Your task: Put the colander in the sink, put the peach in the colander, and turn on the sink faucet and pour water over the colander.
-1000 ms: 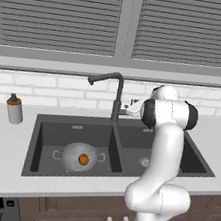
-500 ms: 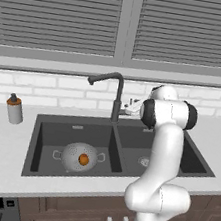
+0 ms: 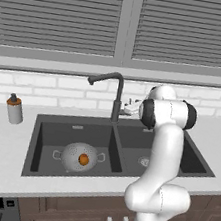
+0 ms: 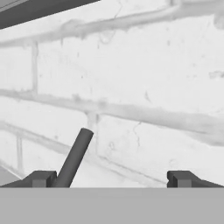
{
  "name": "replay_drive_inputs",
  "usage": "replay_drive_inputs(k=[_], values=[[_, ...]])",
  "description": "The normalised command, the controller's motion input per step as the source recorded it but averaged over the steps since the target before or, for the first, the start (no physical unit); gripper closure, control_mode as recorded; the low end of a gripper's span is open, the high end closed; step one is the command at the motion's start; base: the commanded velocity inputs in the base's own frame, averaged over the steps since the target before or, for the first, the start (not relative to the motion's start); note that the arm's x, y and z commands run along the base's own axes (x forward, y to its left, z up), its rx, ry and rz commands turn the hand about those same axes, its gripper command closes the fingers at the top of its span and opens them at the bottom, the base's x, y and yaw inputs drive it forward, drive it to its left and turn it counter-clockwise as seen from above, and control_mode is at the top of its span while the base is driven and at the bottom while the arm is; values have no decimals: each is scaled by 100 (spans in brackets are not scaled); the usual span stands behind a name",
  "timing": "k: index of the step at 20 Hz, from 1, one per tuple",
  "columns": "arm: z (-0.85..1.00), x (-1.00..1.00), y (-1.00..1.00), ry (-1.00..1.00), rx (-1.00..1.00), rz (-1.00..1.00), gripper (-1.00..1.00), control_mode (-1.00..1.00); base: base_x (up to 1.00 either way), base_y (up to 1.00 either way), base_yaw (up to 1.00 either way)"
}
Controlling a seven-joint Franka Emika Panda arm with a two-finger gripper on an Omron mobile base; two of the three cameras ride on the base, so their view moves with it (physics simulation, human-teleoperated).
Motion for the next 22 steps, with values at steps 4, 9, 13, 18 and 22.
replay_drive_inputs(k=[4,9,13,18,22], values=[[6,16,9,0,0,-4,-100,-100,0,0,0],[9,16,17,0,0,0,-100,-100,0,0,0],[14,17,15,0,0,0,-100,-100,0,0,0],[12,12,18,-1,0,0,-100,-100,0,0,0],[10,14,22,-4,0,-2,-100,-100,0,0,0]])
